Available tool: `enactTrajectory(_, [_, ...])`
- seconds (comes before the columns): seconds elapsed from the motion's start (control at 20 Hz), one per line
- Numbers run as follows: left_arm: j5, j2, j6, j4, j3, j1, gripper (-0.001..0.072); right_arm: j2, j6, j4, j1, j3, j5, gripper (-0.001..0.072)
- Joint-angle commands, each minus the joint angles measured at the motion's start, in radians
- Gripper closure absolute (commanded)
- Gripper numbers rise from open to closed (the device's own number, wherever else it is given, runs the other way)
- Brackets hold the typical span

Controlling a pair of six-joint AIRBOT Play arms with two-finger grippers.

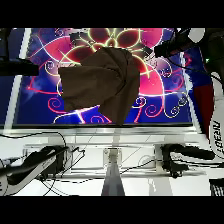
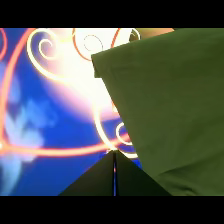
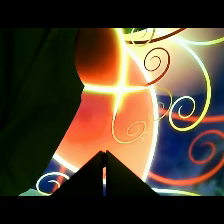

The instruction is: Fold the clothes and pants, and hang the long-sleeved shirts on hangers.

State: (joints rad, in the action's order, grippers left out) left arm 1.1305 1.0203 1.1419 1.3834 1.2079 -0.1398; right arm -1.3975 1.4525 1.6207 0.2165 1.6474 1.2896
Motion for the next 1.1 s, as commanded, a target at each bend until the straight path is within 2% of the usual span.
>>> enactTrajectory(0.0, [0.0, 0.0, 0.0, 0.0, 0.0, -0.001, 0.0693, 0.0, 0.0, -0.002, 0.0, 0.001, 0.0, 0.0702])
enactTrajectory(0.15, [0.0, 0.0, 0.0, 0.0, 0.0, -0.001, 0.0692, 0.002, 0.0, -0.05, 0.0, 0.001, -0.035, 0.07])
enactTrajectory(0.3, [-0.001, 0.0, 0.0, 0.0, 0.0, -0.001, 0.0693, -0.008, -0.006, 0.013, -0.014, 0.0, -0.029, 0.0692])
enactTrajectory(0.55, [0.001, 0.01, 0.002, -0.002, 0.0, -0.001, 0.0693, -0.008, -0.018, -0.02, -0.163, -0.086, 0.179, 0.0702])
enactTrajectory(0.65, [0.036, 0.014, 0.078, -0.04, -0.001, 0.003, 0.0694, -0.007, -0.104, -0.163, -0.243, -0.195, 0.215, 0.0702])
enactTrajectory(0.7, [0.056, 0.014, 0.089, -0.065, -0.001, 0.003, 0.0693, -0.007, -0.152, -0.281, -0.282, -0.269, 0.212, 0.0703])
enactTrajectory(0.8, [0.061, 0.014, 0.089, -0.084, -0.001, 0.003, 0.0693, -0.007, -0.237, -0.523, -0.332, -0.429, 0.13, 0.0702])
enactTrajectory(0.85, [0.061, 0.014, 0.089, -0.083, -0.001, 0.003, 0.0693, -0.007, -0.243, -0.597, -0.34, -0.502, 0.056, 0.0701])
enactTrajectory(0.9, [0.064, 0.014, 0.089, -0.084, -0.001, 0.003, 0.0693, -0.007, -0.242, -0.652, -0.34, -0.574, -0.031, 0.0667])
enactTrajectory(1.0, [0.067, 0.014, 0.089, -0.084, -0.001, 0.003, 0.0693, -0.008, -0.242, -0.76, -0.338, -0.694, -0.159, 0.0354])
enactTrajectory(1.05, [0.067, 0.014, 0.089, -0.083, -0.001, 0.003, 0.0693, -0.008, -0.243, -0.798, -0.33, -0.742, -0.204, 0.0331])
